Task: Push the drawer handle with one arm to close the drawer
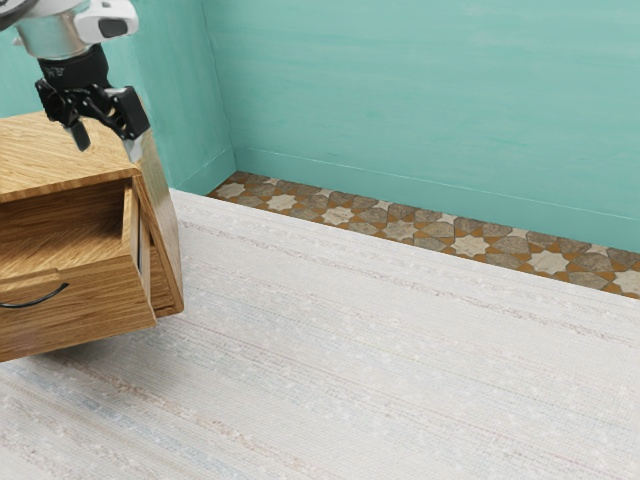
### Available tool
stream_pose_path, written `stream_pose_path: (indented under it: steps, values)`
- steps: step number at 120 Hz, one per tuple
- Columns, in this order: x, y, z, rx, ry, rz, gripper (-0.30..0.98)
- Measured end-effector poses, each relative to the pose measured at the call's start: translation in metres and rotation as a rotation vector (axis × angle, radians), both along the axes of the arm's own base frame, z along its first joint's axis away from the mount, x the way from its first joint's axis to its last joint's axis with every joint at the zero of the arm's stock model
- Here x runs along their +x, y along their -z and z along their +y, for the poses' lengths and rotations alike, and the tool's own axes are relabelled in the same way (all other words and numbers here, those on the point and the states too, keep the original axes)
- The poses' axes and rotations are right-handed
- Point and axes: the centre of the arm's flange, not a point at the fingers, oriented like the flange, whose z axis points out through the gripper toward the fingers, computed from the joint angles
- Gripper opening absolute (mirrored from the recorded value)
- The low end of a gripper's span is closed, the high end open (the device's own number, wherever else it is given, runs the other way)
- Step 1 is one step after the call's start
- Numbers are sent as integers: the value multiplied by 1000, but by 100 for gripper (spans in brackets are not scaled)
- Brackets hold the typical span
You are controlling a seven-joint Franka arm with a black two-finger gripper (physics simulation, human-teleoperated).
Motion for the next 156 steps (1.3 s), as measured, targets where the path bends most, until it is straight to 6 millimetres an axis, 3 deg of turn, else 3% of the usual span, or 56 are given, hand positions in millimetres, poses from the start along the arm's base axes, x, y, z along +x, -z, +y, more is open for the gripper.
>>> stream_pose_path:
  steps: [10, 34, 41, 53, 68, 97, 122, 139, 156]
  values:
    - [-12, -4, 6, 21, -52, -10, 69]
    - [-18, 0, 15, 35, -164, -15, 69]
    - [-31, 23, 15, 30, -185, 21, 68]
    - [-67, 63, 5, 10, -225, 44, 43]
    - [-92, 86, -6, -30, -321, 26, 16]
    - [-162, 123, -14, -124, -529, -61, -4]
    - [-206, 143, -4, -180, -704, -99, -8]
    - [-208, 157, 37, -201, -826, -68, -9]
    - [-207, 160, 50, -139, -856, -90, -10]
